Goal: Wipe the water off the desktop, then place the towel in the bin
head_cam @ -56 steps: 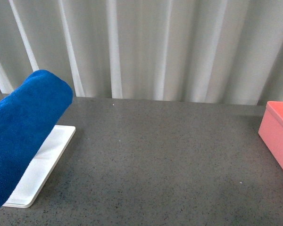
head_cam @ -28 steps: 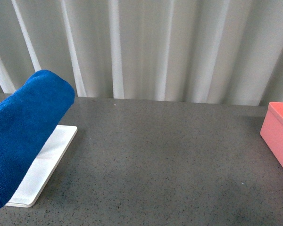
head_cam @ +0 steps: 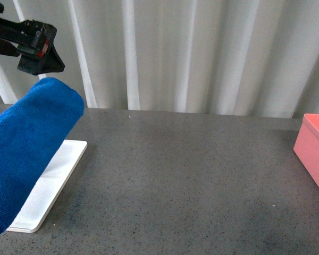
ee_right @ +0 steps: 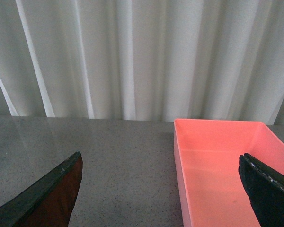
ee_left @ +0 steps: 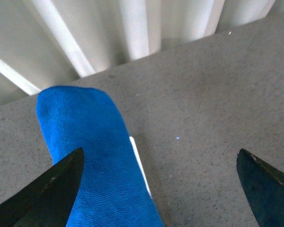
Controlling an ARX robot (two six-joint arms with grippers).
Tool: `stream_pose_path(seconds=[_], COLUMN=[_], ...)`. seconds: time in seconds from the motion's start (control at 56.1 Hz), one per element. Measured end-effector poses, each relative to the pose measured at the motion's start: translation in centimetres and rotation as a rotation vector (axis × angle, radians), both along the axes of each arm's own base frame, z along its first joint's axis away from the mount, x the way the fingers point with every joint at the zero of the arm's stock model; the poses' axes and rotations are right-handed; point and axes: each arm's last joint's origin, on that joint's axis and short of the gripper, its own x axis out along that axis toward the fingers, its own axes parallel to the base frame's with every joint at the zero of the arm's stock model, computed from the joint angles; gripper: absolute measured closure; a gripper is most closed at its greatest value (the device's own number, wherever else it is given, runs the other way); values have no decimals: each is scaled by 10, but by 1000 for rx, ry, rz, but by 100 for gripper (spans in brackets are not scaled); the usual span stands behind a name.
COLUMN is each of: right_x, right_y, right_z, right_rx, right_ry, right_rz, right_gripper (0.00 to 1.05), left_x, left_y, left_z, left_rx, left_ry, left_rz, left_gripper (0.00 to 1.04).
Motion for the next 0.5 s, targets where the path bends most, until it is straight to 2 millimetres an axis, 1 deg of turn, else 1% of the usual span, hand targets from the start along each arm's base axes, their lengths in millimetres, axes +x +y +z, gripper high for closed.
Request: stream_pose_path(seconds=[0.107,0.25,0.357,0.499], right_x=[0,0,0,0], right_y=[0,0,0,0], right_z=[0,0,0,0], right_rx=[0,0,0,0], right_ry=[0,0,0,0], right_rz=[0,0,0,0], right_gripper=[7,7,7,7], left_x=[17,30,35,40], left_y=[3,-2,-6,-9], left_z=[-6,-15,-31,-39], left_rx=[52,132,159,175], left_ry=[56,96,136,130], left_rz=[36,66,79,93], left_gripper=[7,7,7,7])
